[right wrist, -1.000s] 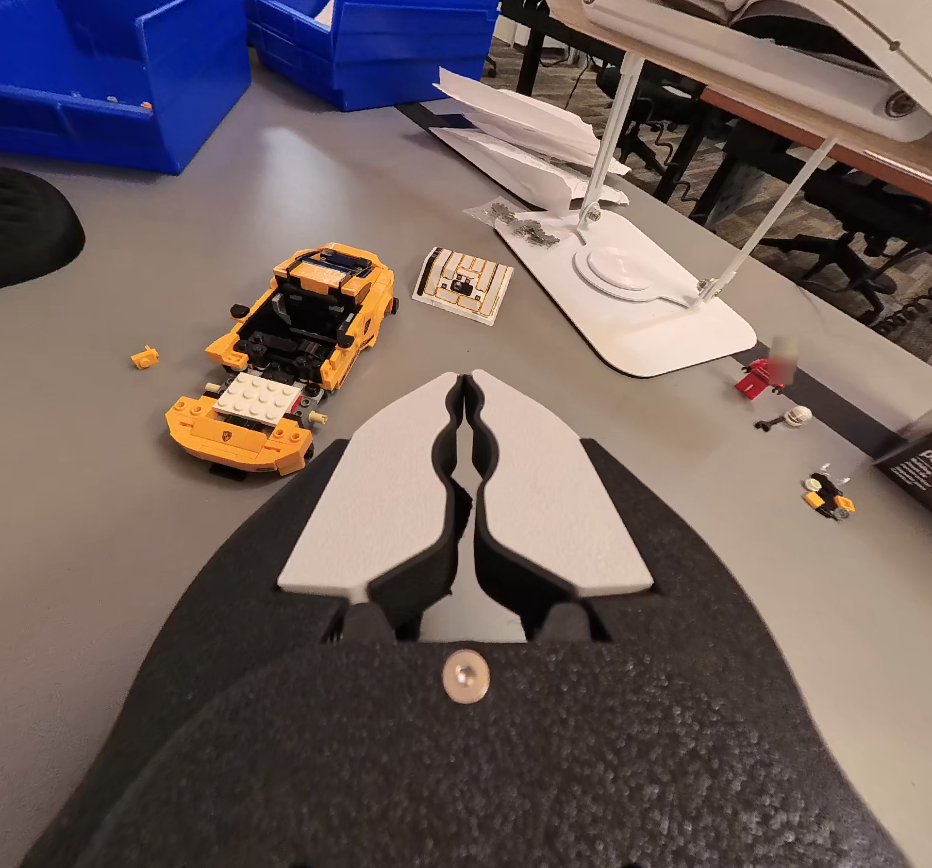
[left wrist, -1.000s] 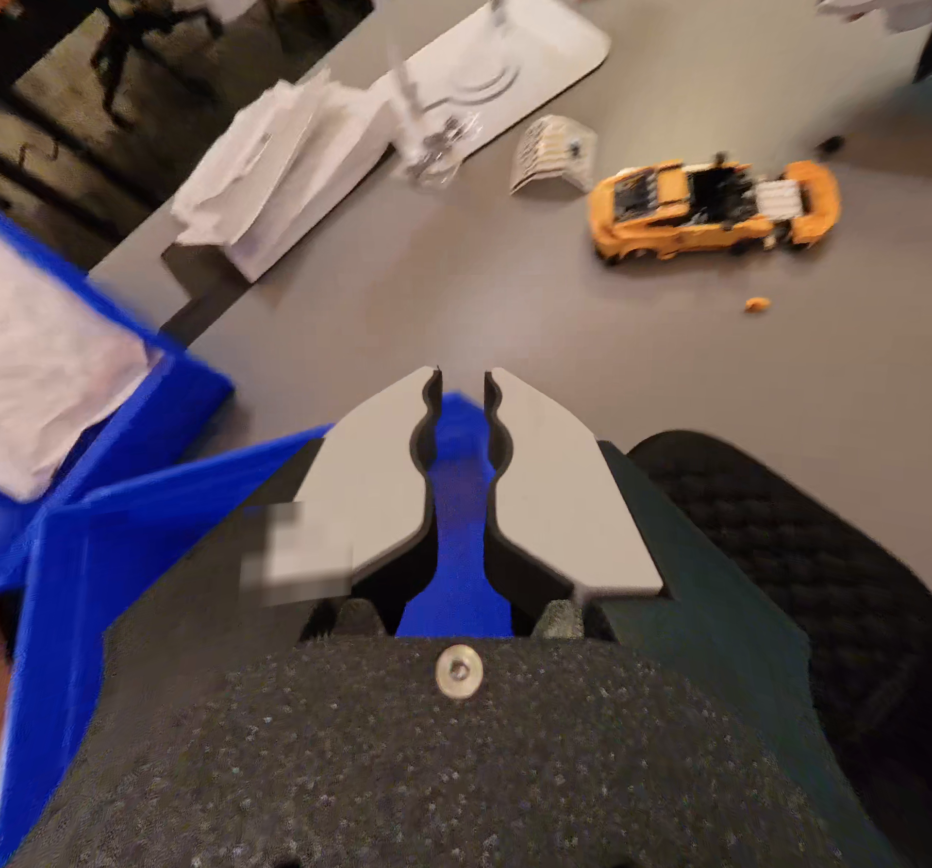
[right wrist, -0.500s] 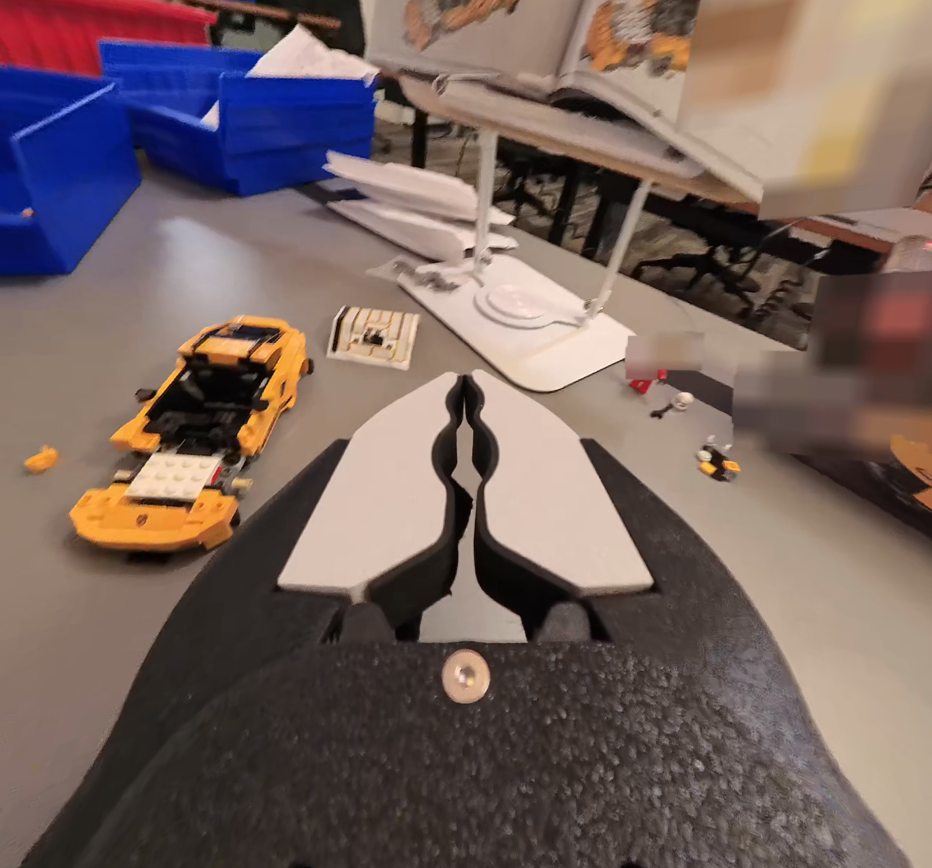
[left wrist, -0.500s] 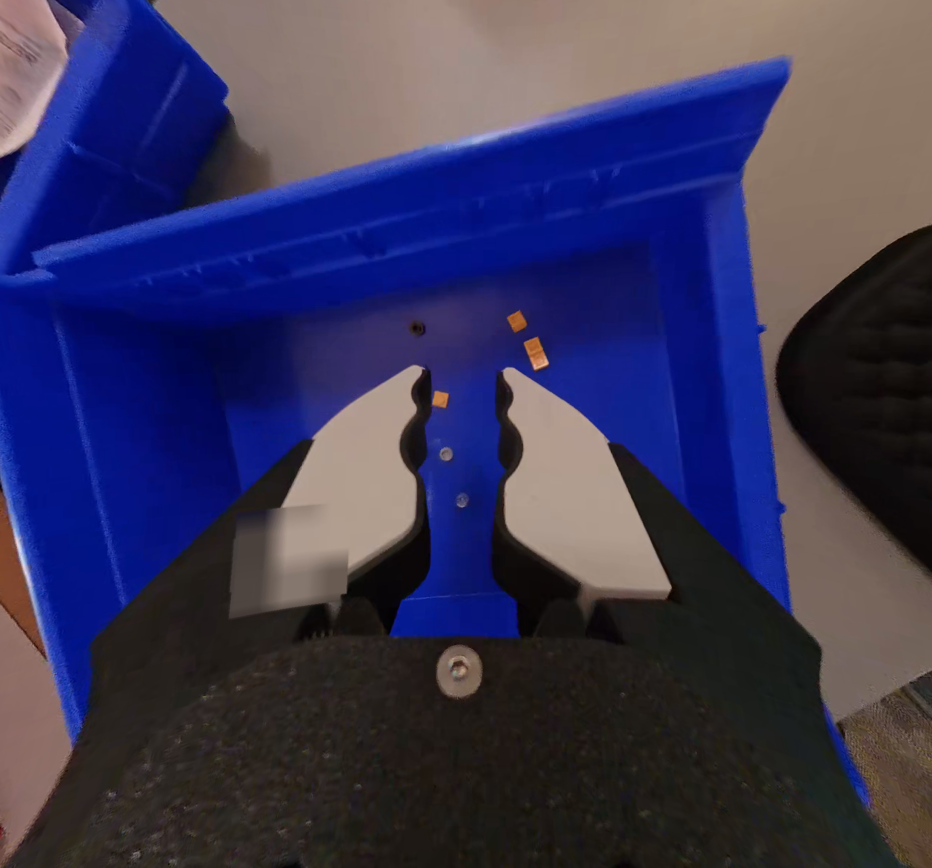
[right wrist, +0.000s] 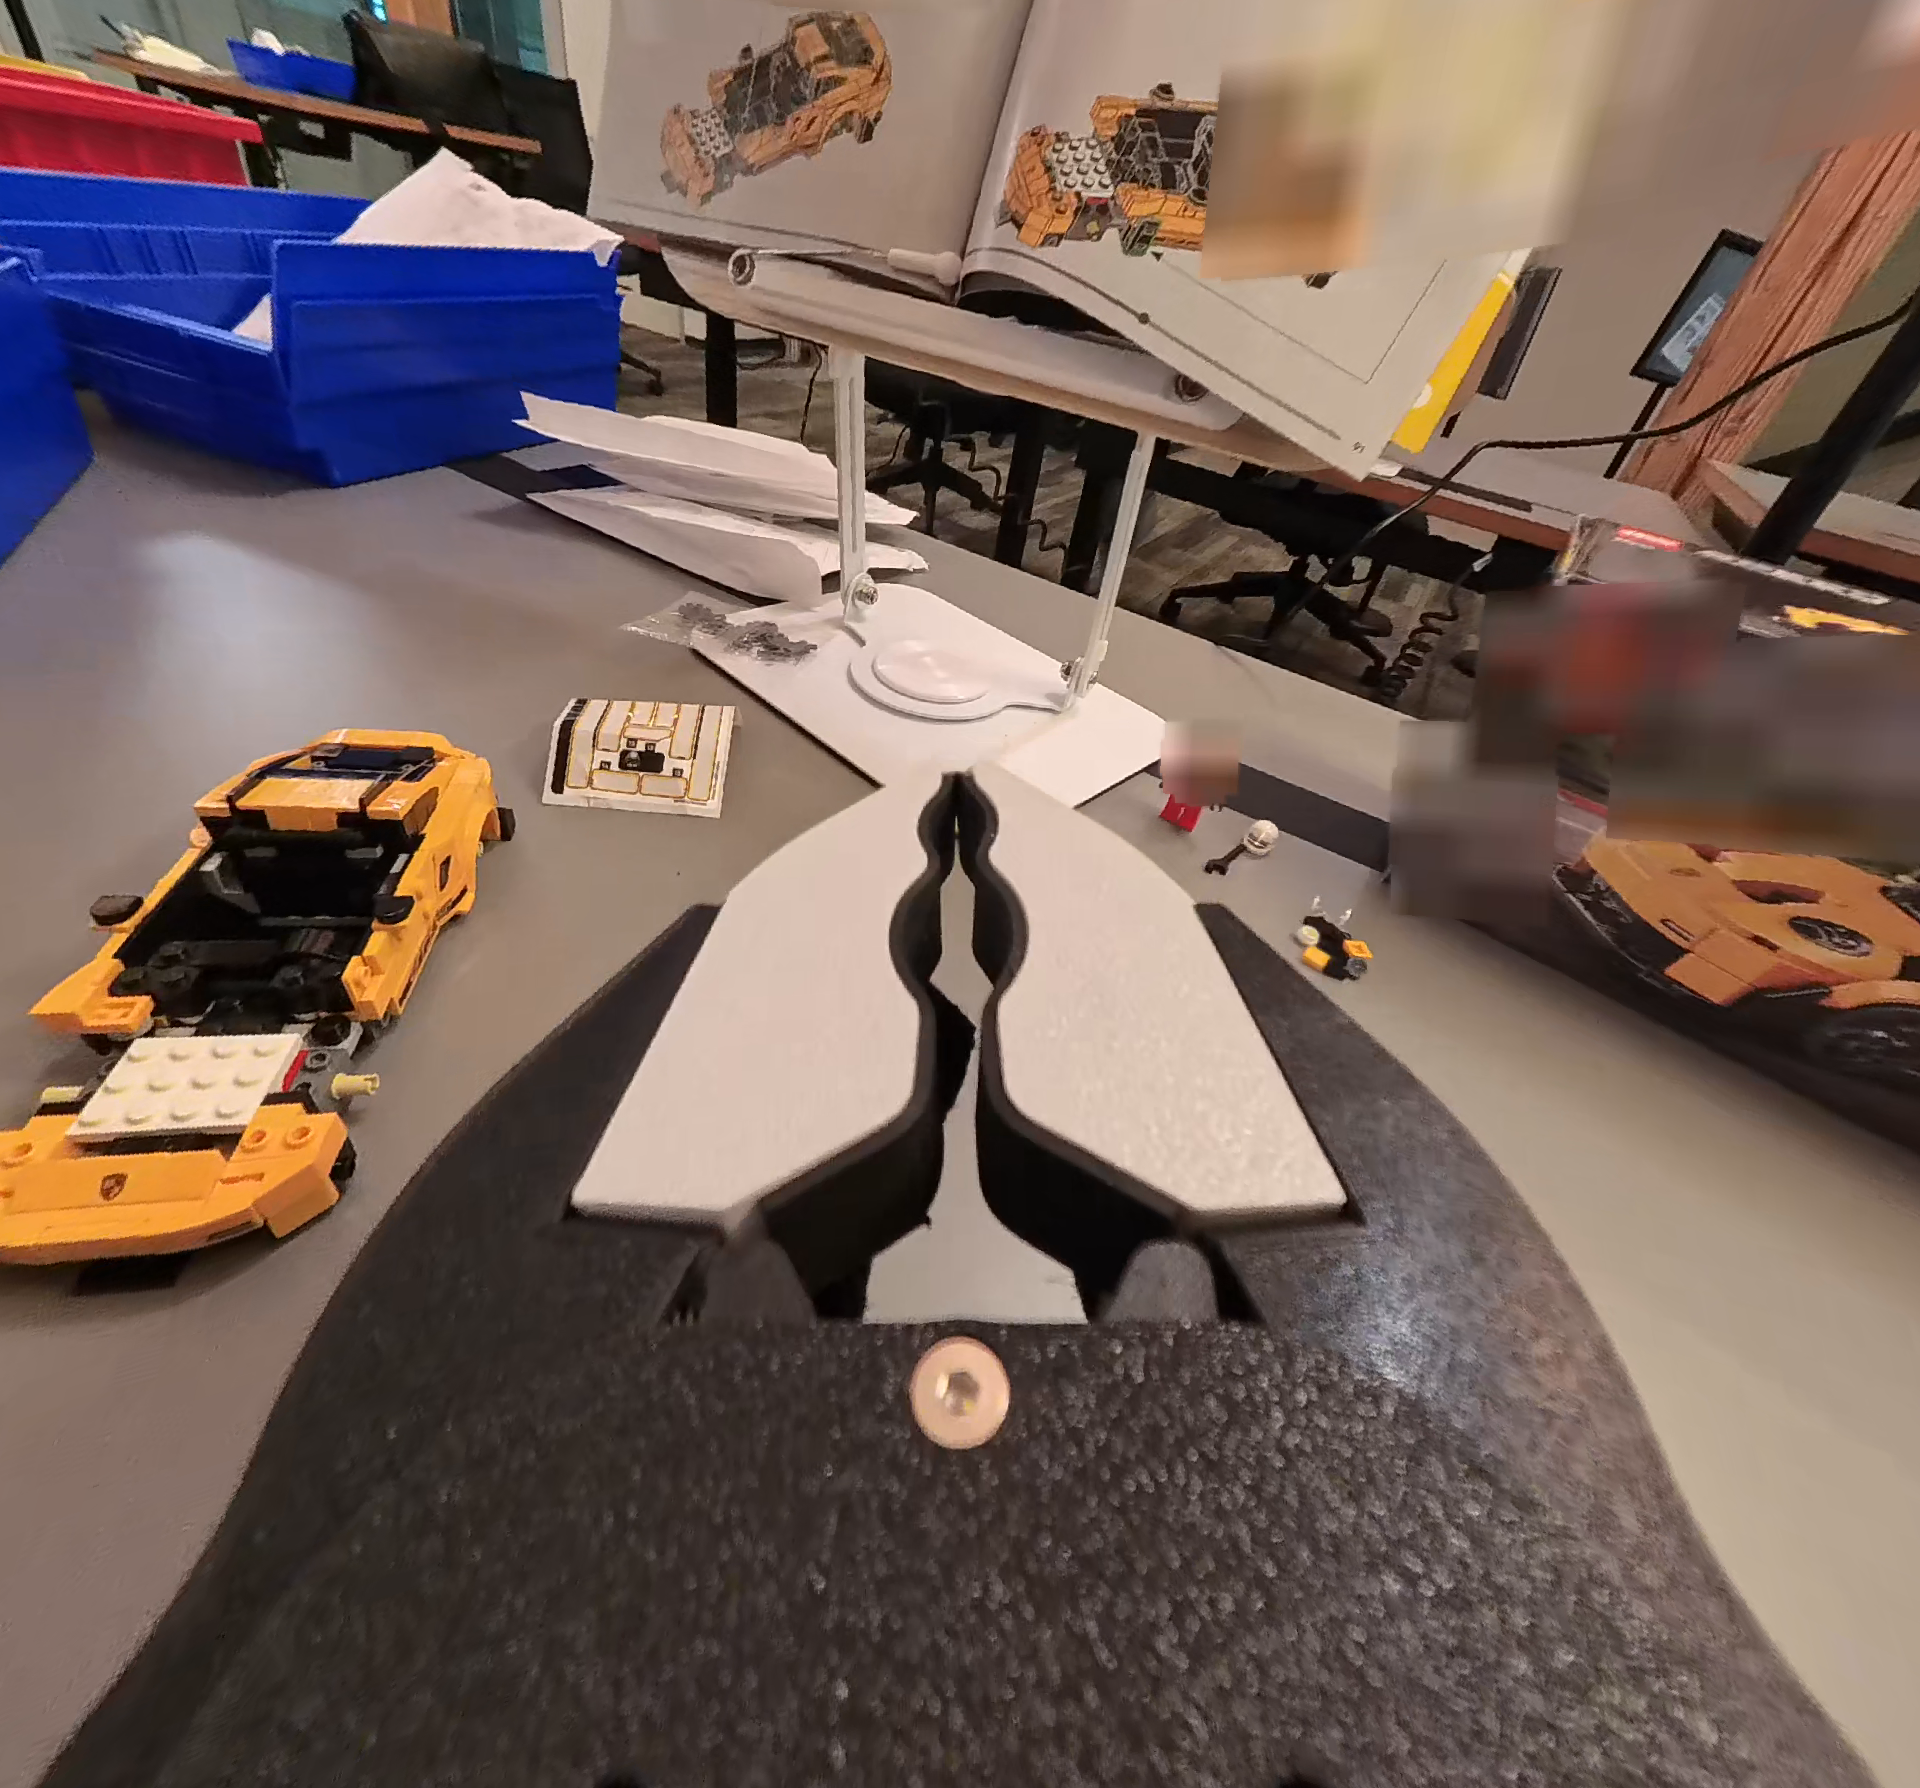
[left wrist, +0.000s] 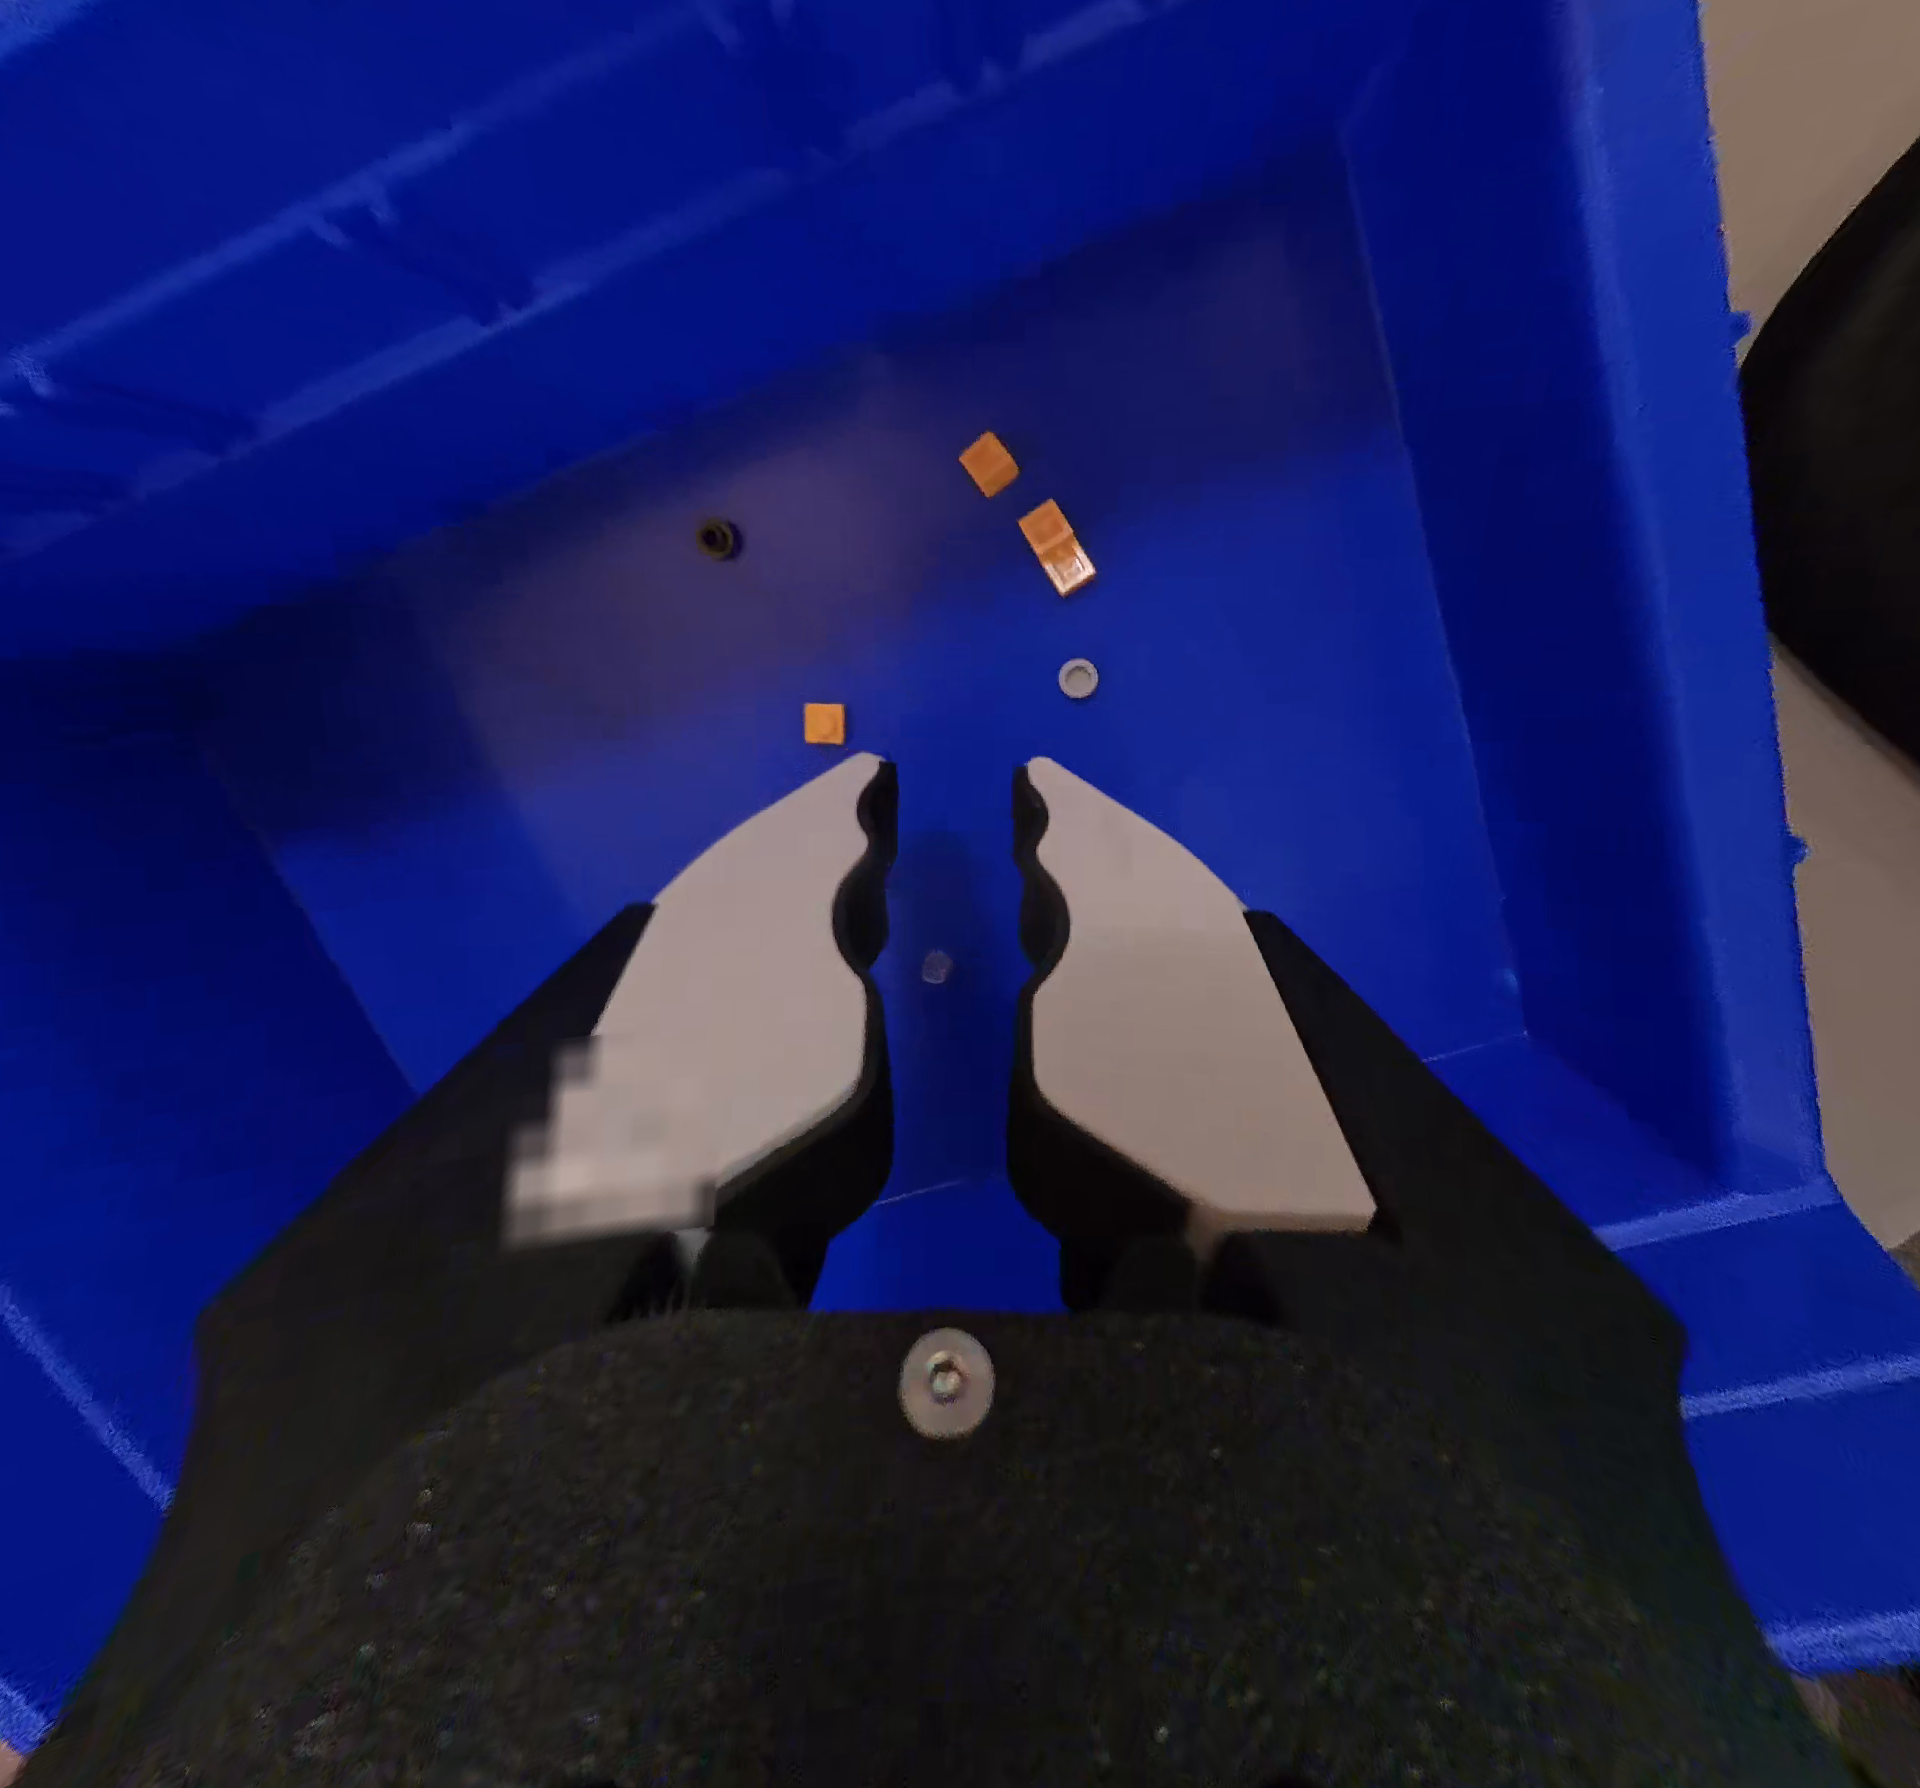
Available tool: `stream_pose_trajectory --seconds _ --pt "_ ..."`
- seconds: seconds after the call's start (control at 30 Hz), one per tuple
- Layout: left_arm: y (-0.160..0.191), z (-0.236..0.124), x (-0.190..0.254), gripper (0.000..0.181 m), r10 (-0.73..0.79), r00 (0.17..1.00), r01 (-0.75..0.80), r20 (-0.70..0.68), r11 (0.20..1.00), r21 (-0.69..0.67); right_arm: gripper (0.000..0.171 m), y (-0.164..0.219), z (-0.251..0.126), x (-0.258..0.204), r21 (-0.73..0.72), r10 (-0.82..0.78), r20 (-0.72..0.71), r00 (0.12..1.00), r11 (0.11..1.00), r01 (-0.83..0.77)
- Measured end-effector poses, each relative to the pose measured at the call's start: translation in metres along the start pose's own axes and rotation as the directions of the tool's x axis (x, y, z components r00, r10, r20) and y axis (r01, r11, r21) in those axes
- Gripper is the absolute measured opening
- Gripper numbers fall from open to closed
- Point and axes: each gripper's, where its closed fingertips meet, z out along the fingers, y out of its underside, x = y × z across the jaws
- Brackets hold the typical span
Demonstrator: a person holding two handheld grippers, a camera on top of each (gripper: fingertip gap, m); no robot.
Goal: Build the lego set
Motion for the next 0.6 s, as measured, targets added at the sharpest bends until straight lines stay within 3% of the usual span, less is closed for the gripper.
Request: stream_pose_trajectory --seconds 0.13,0.33,0.6 --pt "0.005 0.004 -0.015 0.018 0.007 0.997 -0.003 0.072 0.999 -0.045 0.0 0.006 0.003 -0.003 -0.022 -0.006 0.018 1.0 1.0 0.006" --pt "0.006 0.02 -0.026 0.022 0.008 0.999 -0.004 0.044 0.996 -0.088 0.0 0.012 0.006 -0.007 -0.048 0.001 0.041 0.999 0.999 0.001" --pt "0.003 0.027 -0.027 0.009 -0.036 0.999 0.033 -0.036 0.996 -0.088 0.0 0.015 0.007 -0.01 -0.064 0.006 0.062 0.998 0.998 -0.002"
